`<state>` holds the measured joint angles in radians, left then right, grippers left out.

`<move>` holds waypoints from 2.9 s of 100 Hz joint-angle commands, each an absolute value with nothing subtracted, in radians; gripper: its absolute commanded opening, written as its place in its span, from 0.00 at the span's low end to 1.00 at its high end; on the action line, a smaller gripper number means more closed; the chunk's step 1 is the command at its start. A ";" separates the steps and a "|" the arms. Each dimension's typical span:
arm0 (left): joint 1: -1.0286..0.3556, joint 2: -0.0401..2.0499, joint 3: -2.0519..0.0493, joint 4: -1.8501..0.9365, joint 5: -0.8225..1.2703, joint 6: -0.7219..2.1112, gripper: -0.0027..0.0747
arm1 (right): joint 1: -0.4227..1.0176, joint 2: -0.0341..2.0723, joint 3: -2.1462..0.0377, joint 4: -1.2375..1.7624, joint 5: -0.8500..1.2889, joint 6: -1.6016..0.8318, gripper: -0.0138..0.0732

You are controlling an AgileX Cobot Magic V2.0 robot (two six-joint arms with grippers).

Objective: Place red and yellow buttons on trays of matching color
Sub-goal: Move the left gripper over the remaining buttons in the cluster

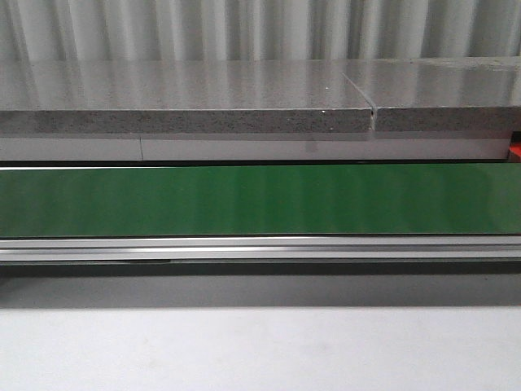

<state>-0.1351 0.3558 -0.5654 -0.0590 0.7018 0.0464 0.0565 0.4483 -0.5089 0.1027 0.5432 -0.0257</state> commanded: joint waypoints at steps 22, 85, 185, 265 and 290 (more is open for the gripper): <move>-0.144 0.366 -0.590 -0.077 0.590 0.038 0.01 | 0.056 0.343 -0.504 0.094 0.488 -0.033 0.04; -0.128 0.627 -0.699 -0.017 0.592 -0.150 0.01 | 0.056 0.343 -0.504 0.094 0.493 -0.033 0.04; 0.531 1.195 -0.968 -0.247 0.922 -0.007 0.67 | 0.055 0.343 -0.504 0.094 0.494 -0.033 0.04; 0.715 1.488 -1.012 -0.154 0.967 -0.010 0.67 | 0.055 0.343 -0.504 0.094 0.494 -0.033 0.04; 0.715 1.583 -1.012 -0.153 0.845 -0.010 0.67 | 0.055 0.343 -0.504 0.094 0.494 -0.033 0.04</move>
